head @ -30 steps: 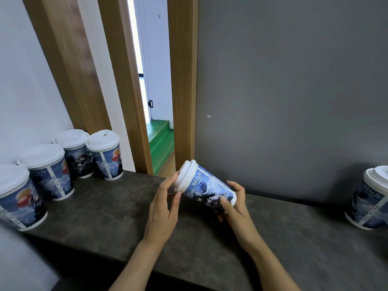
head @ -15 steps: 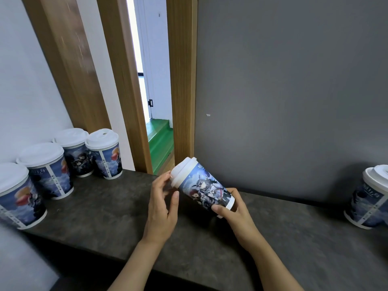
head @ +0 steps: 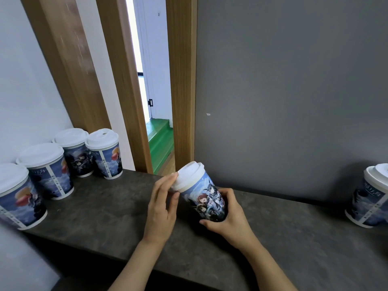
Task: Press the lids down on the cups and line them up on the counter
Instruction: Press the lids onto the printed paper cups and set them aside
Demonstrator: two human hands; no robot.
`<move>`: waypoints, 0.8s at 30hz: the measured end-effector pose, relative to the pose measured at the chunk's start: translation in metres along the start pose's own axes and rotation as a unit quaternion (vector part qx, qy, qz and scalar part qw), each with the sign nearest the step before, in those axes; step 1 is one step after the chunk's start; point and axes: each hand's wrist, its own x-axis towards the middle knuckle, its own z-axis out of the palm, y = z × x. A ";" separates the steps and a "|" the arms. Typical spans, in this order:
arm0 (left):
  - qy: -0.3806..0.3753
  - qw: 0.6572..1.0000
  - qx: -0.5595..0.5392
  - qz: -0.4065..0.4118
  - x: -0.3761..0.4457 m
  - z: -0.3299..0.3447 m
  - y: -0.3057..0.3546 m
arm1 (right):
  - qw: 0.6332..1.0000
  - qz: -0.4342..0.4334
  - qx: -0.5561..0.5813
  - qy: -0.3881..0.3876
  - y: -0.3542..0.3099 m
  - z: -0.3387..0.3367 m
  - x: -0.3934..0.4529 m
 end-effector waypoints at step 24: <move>-0.022 0.997 -0.018 -0.072 -0.002 -0.001 0.002 | 0.997 0.045 -0.001 -0.060 -0.004 -0.001 -0.004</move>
